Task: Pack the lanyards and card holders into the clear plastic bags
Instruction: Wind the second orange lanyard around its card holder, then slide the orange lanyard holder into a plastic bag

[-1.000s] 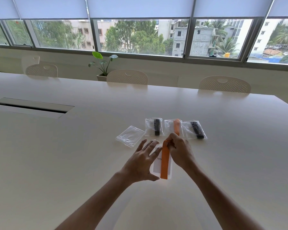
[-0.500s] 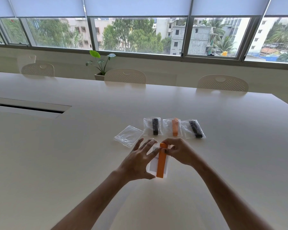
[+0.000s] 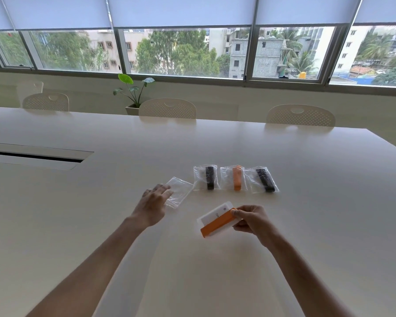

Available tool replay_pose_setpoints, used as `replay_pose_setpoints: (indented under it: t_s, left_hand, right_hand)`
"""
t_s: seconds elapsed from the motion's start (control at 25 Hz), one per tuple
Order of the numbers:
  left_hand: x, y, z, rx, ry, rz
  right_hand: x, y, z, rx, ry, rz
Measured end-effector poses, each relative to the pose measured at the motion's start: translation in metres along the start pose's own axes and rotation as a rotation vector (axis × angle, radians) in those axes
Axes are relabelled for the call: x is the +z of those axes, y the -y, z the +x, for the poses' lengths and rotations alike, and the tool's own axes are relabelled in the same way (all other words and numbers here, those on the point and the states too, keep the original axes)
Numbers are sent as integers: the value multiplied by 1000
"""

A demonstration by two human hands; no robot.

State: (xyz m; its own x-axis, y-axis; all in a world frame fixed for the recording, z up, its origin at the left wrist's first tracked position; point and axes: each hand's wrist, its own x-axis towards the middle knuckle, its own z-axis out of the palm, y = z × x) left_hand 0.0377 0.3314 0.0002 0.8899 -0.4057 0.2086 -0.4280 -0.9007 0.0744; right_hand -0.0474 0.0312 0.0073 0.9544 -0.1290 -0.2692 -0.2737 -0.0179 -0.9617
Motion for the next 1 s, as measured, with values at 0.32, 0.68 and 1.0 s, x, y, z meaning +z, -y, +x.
replay_pose_setpoints:
  t_s: [0.32, 0.68, 1.0]
  left_hand:
    - [2, 20, 4, -64, 46, 100]
    - [-16, 2, 1, -91, 106, 119]
    - [-27, -43, -9, -198, 149, -240]
  right_hand:
    - [2, -5, -4, 23, 3, 78]
    - [0, -6, -7, 18, -17, 95]
    - [19, -9, -18, -5, -34, 205]
